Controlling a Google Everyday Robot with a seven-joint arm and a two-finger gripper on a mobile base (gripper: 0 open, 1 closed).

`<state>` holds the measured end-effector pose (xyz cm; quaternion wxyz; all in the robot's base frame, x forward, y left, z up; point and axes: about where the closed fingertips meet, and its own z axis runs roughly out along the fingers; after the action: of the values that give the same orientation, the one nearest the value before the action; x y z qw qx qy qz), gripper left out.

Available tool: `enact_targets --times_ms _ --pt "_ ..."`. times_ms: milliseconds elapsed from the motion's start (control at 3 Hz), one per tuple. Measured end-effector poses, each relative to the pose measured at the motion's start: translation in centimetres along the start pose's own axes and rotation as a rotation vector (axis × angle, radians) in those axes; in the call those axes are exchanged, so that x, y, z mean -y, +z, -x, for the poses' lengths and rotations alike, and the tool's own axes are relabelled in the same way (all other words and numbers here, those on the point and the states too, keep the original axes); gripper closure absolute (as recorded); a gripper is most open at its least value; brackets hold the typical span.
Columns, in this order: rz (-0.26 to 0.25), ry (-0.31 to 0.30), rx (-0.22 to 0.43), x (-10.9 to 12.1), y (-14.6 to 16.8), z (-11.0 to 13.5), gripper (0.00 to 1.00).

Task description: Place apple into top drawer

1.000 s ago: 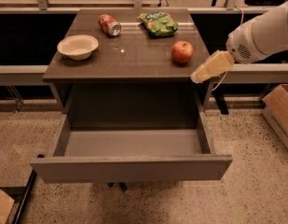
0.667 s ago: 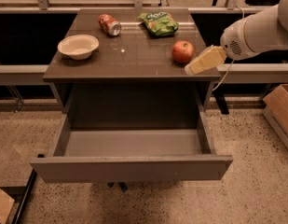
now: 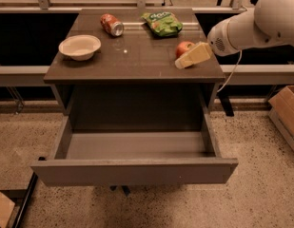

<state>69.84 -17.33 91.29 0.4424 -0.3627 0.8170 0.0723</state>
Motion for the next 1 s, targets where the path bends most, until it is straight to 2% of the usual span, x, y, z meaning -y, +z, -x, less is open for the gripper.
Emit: enact_targets --times_ms 1000 --pt "0.109 0.083 -0.001 2.0 9.1 0.5 0.0"
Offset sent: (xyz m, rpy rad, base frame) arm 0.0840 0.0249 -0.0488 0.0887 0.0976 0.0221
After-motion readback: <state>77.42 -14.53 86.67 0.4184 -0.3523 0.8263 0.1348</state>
